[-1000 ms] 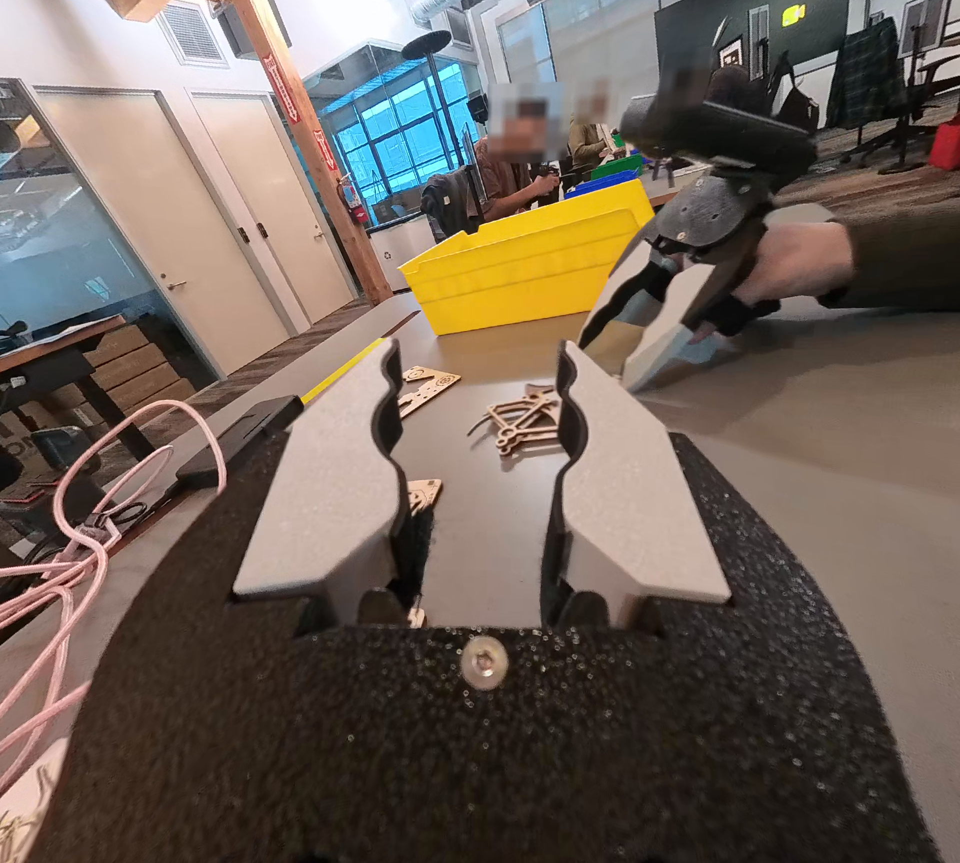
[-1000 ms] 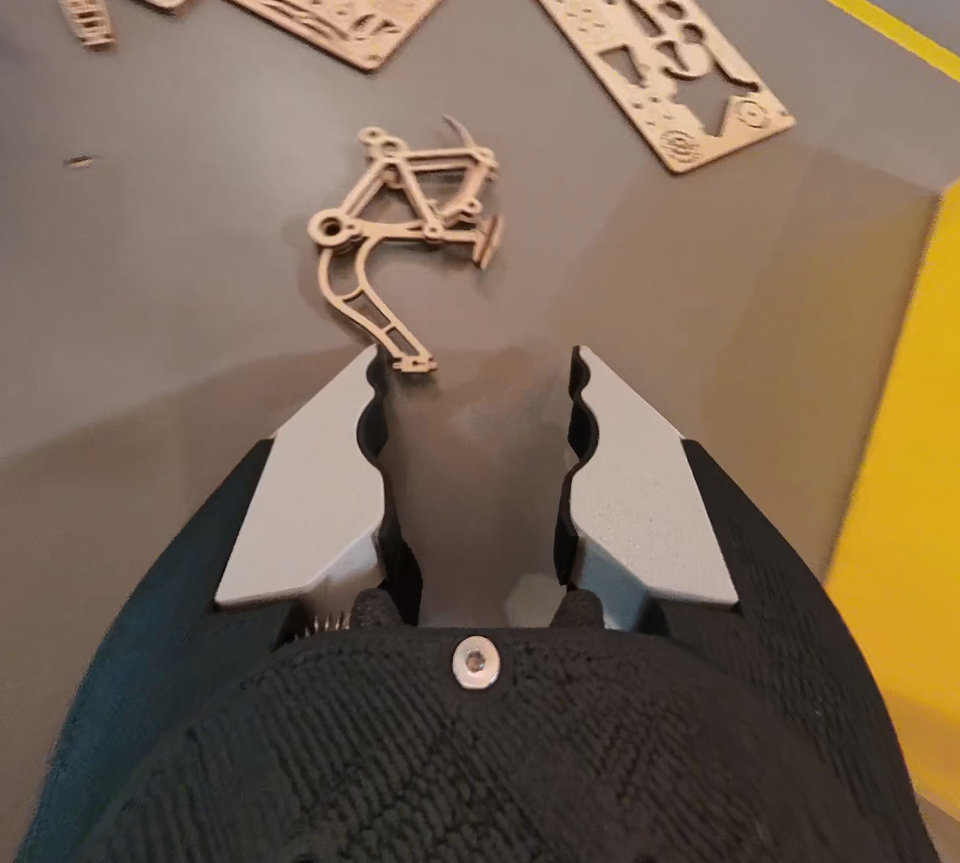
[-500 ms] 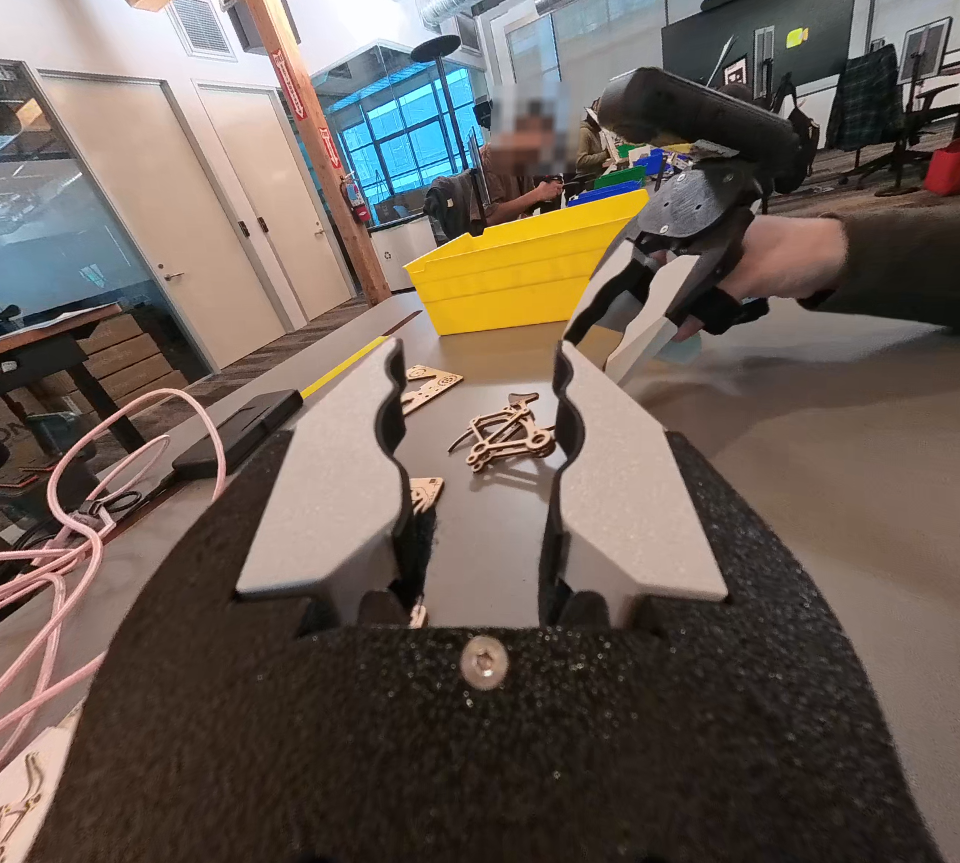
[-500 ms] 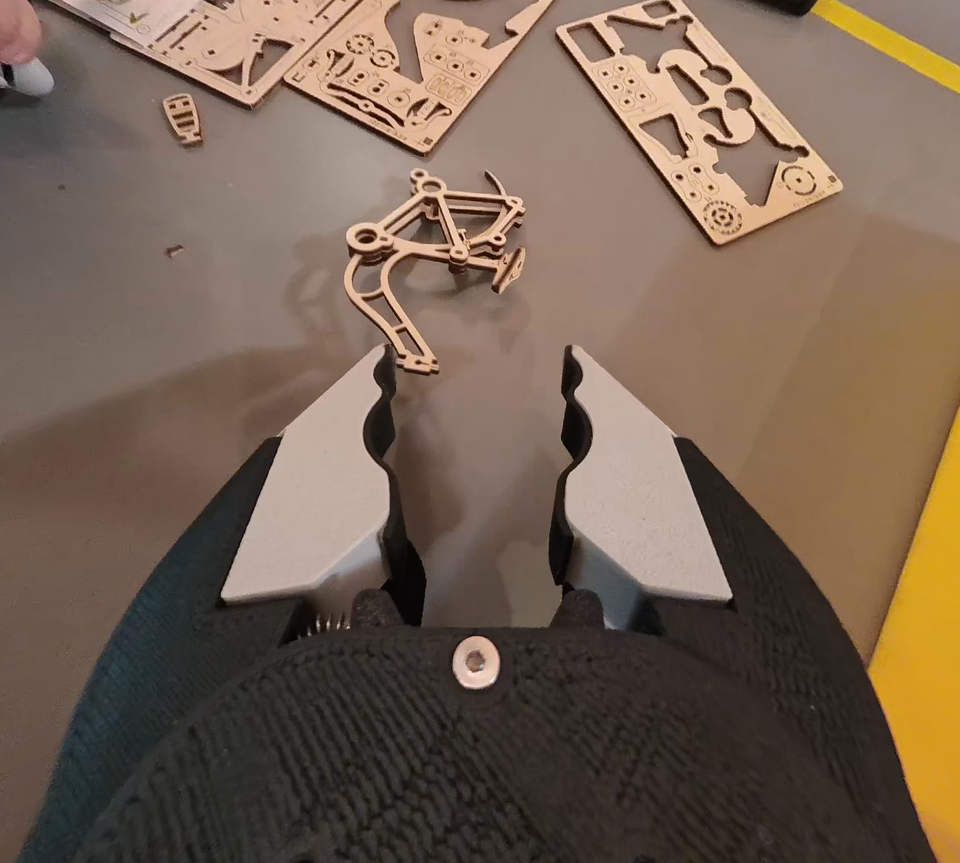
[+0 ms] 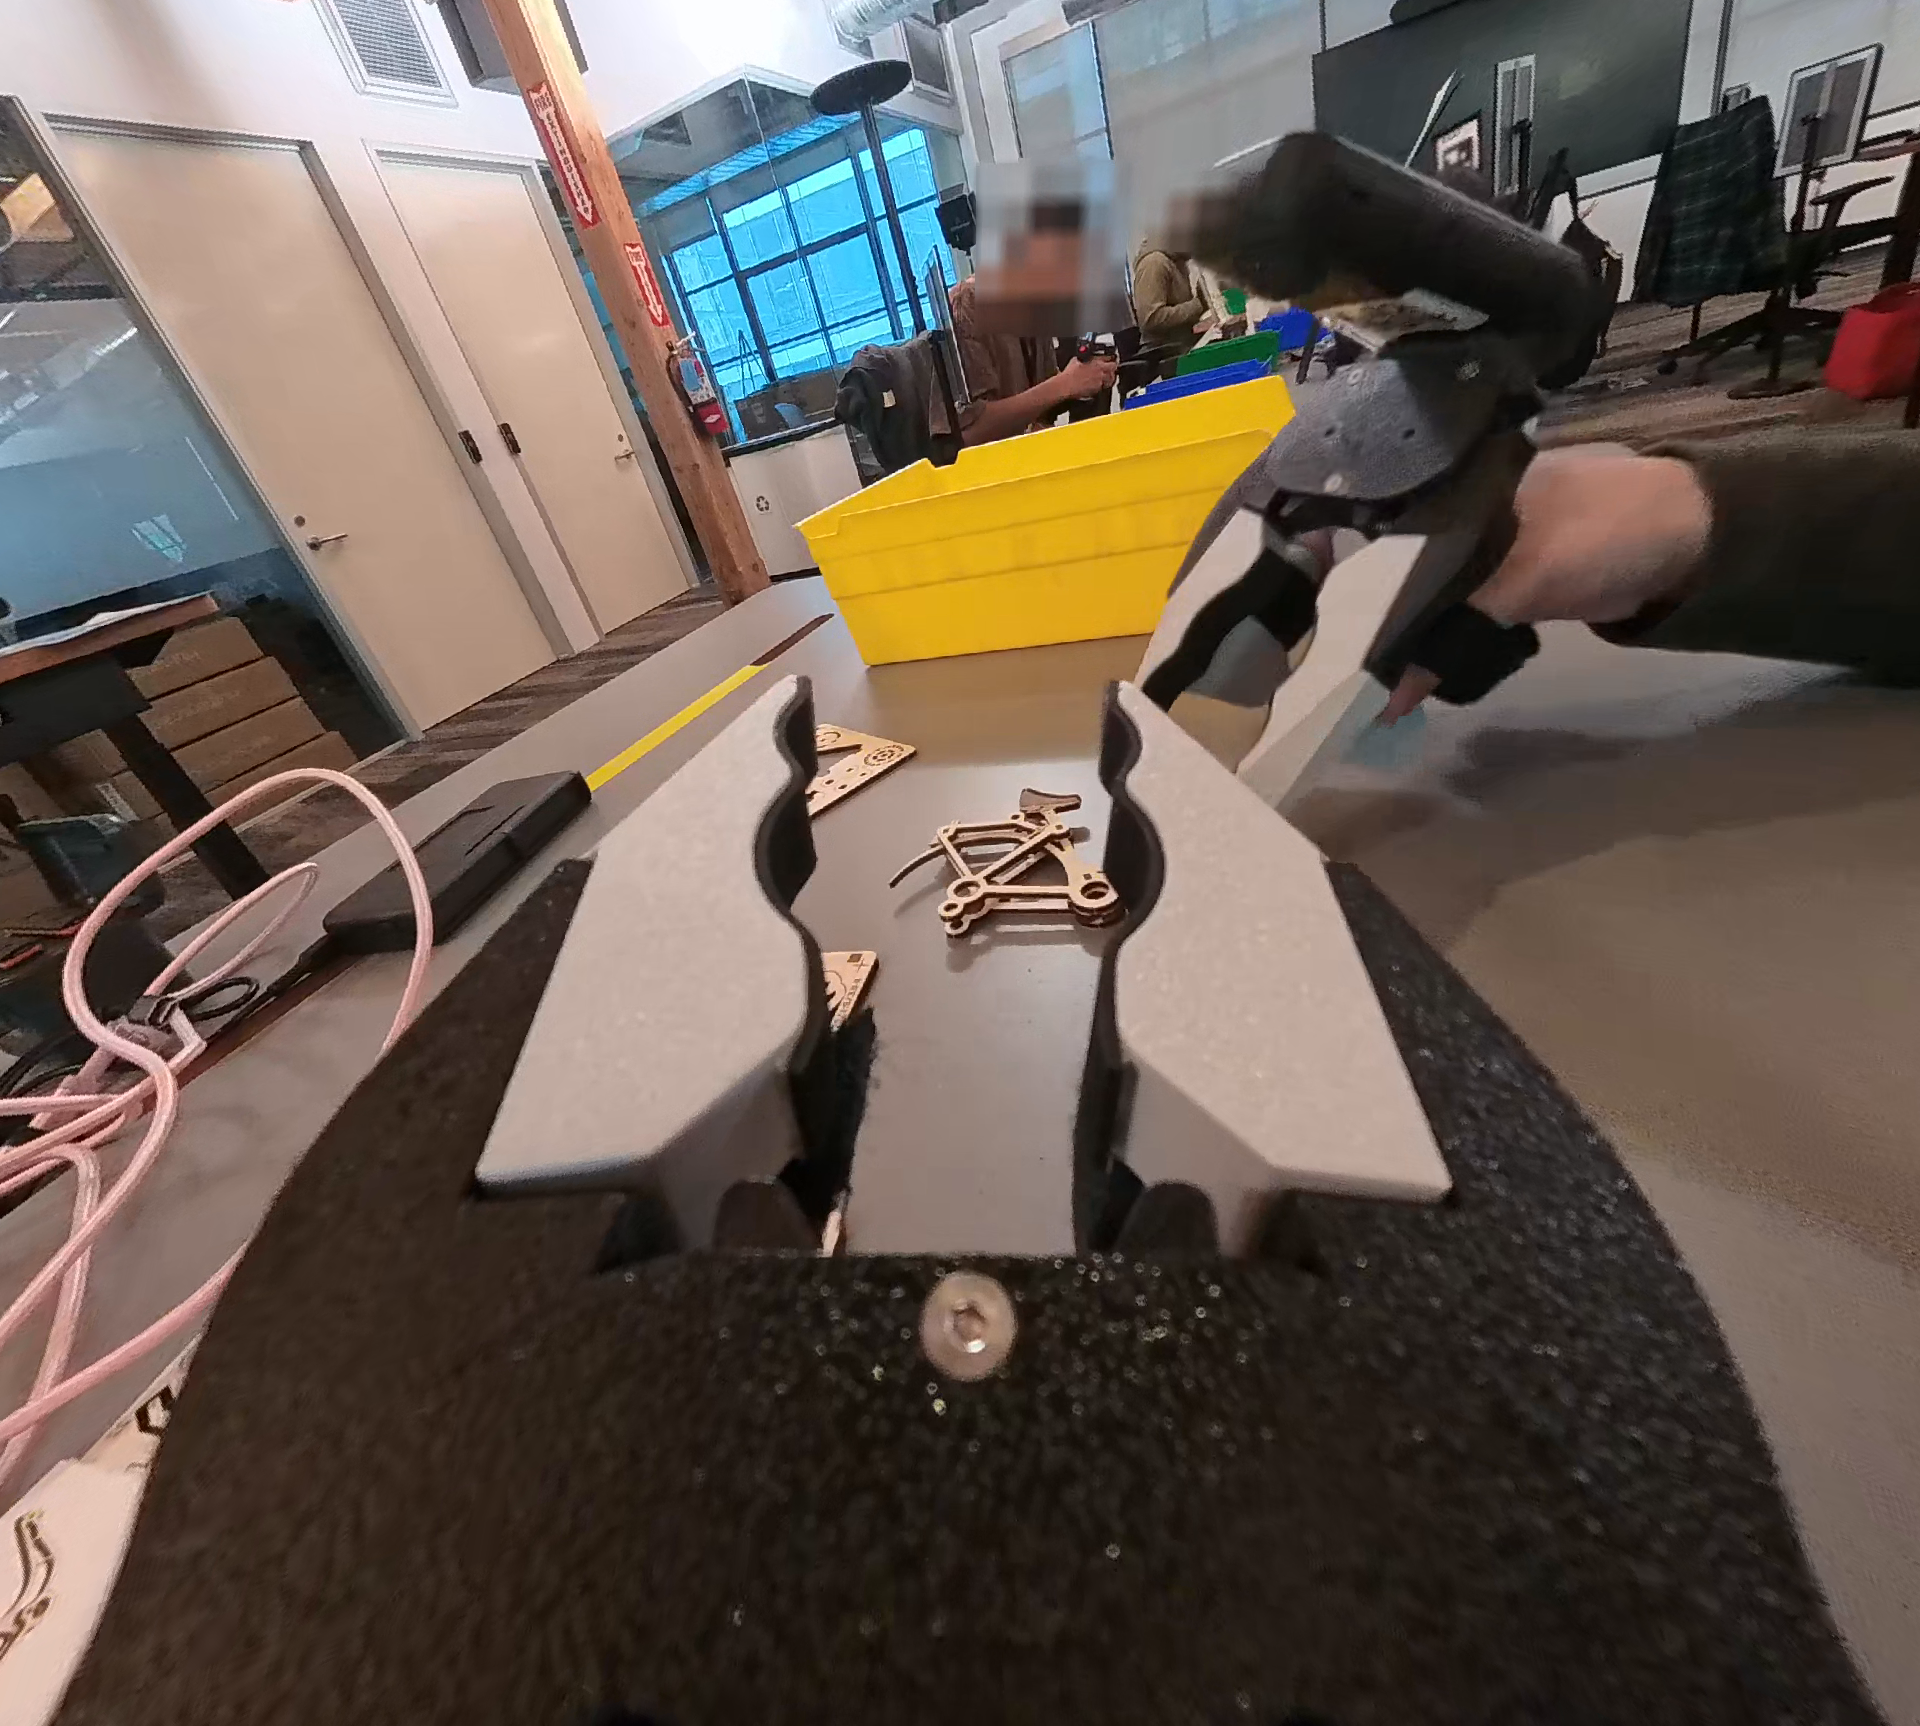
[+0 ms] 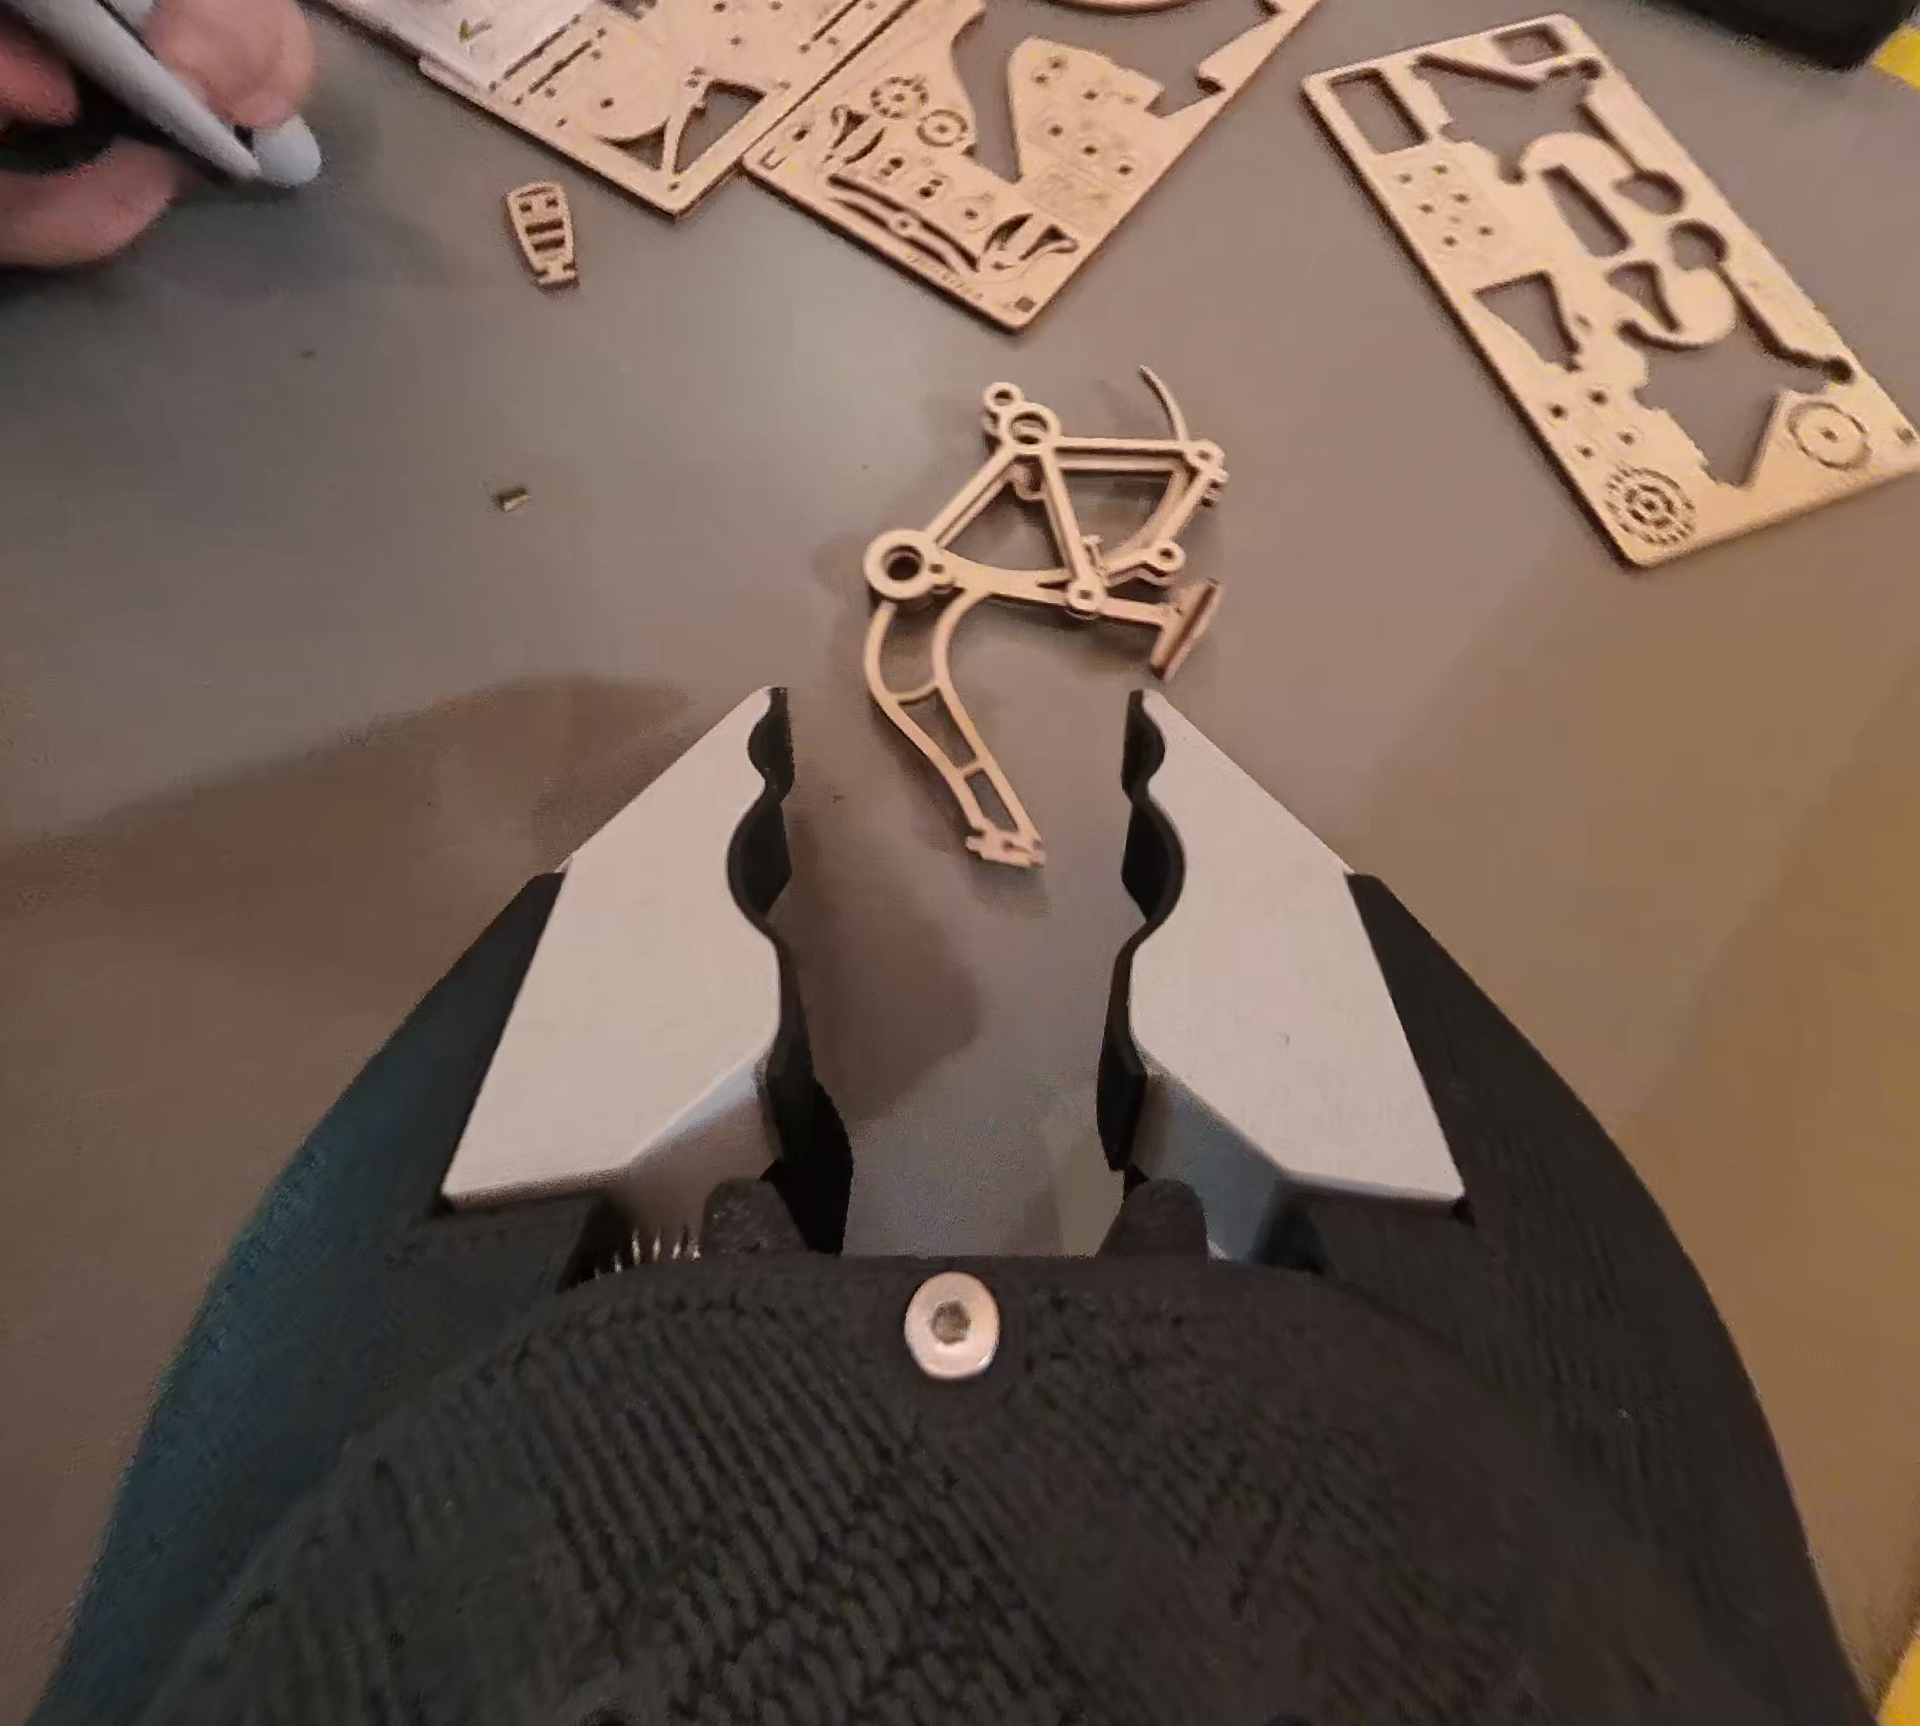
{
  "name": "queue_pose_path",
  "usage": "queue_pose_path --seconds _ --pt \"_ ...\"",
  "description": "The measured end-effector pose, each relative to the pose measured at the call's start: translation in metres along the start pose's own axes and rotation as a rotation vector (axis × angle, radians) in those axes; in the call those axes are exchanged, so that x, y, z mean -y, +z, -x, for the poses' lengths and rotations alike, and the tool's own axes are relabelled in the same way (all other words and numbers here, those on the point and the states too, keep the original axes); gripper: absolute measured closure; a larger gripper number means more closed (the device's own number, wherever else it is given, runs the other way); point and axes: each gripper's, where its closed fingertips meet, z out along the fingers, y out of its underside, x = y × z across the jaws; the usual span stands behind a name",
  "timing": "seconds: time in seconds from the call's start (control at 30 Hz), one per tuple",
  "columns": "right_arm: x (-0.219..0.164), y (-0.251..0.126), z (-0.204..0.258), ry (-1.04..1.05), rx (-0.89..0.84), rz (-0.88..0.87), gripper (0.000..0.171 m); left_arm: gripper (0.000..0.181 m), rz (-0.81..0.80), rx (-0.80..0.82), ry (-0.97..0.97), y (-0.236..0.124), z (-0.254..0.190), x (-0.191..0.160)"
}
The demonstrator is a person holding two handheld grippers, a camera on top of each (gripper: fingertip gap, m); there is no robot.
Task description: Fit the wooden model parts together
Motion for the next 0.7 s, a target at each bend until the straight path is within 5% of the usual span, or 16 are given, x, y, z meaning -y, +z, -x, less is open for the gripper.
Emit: queue_pose_path --seconds 0.03,0.43,0.7 --pt "-0.001 0.006 0.002 -0.016 0.007 0.020 0.108 0.129 0.002 0.001 -0.004 0.000 0.000 0.000" --pt "-0.014 -0.002 -0.078 0.045 -0.211 0.077 0.119 0.130 0.004 0.002 0.005 0.001 0.000 -0.001" --pt "0.018 0.014 -0.022 -0.105 0.022 -0.004 0.128 0.132 -0.008 0.025 -0.005 0.000 0.006 0.000"
